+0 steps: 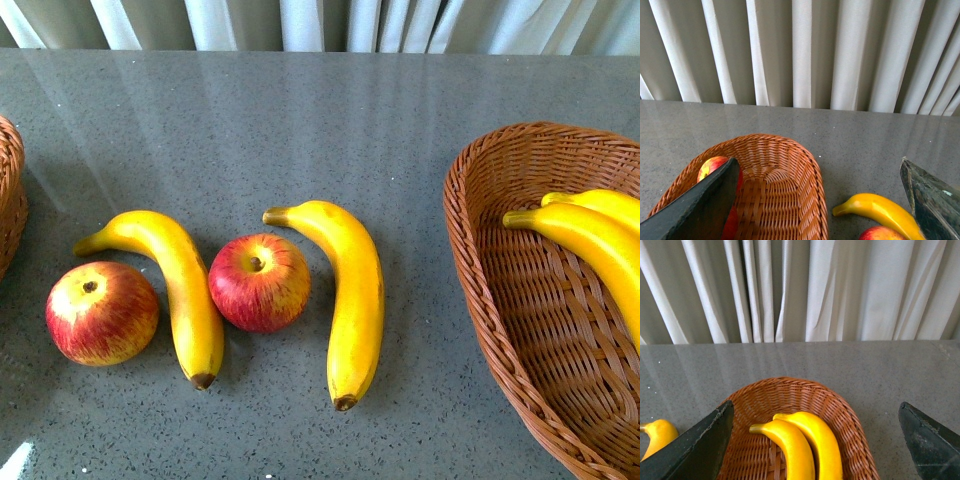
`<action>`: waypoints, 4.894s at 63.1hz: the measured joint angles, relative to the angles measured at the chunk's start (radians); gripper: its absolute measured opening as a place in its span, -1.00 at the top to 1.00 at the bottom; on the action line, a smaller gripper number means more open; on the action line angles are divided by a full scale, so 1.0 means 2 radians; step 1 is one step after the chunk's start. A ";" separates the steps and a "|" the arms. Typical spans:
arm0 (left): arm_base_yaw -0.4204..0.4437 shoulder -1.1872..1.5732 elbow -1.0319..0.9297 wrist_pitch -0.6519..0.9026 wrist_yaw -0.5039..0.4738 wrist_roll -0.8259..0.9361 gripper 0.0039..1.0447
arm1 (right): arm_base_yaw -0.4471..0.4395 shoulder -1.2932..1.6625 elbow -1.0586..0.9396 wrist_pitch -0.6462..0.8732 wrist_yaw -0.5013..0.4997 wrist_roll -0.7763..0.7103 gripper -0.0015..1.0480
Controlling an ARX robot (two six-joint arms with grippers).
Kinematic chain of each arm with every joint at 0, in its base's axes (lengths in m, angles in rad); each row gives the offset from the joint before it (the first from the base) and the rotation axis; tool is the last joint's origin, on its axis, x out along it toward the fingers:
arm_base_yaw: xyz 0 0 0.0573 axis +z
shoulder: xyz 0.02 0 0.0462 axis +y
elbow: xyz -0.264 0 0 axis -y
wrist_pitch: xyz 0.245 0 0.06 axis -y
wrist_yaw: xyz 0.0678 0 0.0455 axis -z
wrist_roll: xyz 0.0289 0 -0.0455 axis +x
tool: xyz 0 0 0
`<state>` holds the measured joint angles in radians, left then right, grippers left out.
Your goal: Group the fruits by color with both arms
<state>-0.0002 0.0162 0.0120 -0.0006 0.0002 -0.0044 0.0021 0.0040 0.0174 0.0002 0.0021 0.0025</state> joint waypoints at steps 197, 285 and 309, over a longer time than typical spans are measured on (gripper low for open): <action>-0.079 0.798 0.302 -0.036 0.153 0.387 -0.83 | 0.000 0.000 0.000 0.000 0.000 0.000 -0.82; -0.103 0.856 0.312 0.005 0.138 0.376 -0.83 | 0.000 0.000 0.000 0.000 0.000 0.000 -0.82; -0.103 0.850 0.307 0.003 0.137 0.376 -0.38 | 0.000 0.000 0.000 0.000 0.000 0.000 -0.82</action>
<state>-0.2054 1.7153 0.6266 0.0063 0.2741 0.7475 0.0021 0.0040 0.0174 -0.0002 0.0021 0.0021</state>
